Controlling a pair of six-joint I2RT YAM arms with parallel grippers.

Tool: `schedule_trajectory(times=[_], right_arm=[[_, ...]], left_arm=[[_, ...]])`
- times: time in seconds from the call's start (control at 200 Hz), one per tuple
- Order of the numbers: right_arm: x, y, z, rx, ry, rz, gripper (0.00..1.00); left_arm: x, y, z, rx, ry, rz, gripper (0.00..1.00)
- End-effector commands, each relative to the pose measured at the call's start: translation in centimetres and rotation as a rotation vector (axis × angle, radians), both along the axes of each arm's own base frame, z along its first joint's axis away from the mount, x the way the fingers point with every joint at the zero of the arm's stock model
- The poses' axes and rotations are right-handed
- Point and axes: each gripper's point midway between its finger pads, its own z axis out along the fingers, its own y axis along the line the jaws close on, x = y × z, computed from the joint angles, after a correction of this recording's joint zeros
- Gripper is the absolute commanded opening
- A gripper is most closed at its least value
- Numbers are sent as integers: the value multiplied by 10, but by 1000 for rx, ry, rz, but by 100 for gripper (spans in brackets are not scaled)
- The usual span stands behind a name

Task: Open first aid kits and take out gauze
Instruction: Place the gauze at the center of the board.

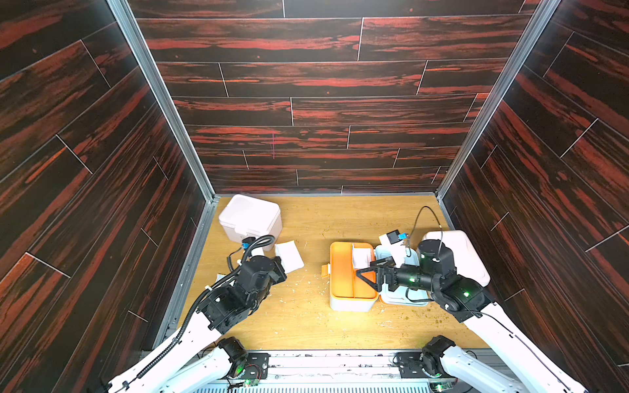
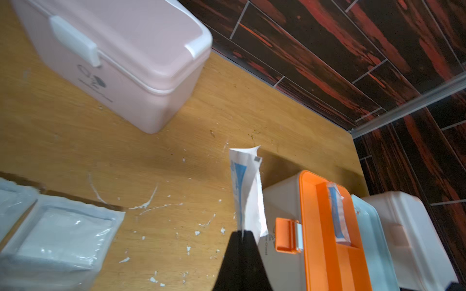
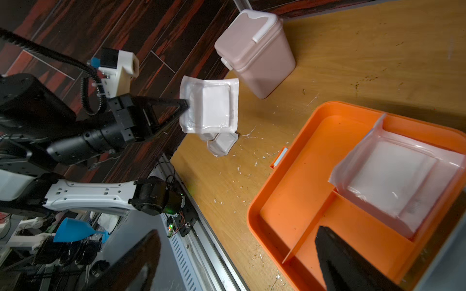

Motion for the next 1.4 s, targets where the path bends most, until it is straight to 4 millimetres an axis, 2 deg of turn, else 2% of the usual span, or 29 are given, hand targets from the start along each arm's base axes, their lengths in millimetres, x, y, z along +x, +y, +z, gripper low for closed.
schedule_trajectory(times=[0.0,0.225,0.4,0.551,0.671,0.791,0.921,1.156,1.397], right_arm=[[1,17,7,-8,-46,42,99],[-4,59,-8,-94,-39,122,99],[-8,89,-20,-149,-50,159,99],[-9,95,-24,-145,-41,161,99],[-7,90,-26,-155,-54,142,99],[-6,86,-30,-163,-63,125,99],[-8,84,-35,-166,-62,122,99],[-6,80,-42,-182,-71,111,99],[-6,73,-44,-200,-92,97,99]], left_arm=[[1,35,-16,2,35,152,0],[5,101,-44,-37,85,451,0],[9,144,-68,-51,161,661,0],[22,170,-81,-103,150,770,0],[34,188,-101,-141,181,843,0],[46,200,-123,-210,203,904,0],[56,212,-139,-228,214,968,0],[69,215,-165,-252,284,1010,0],[74,217,-172,-225,322,1020,0]])
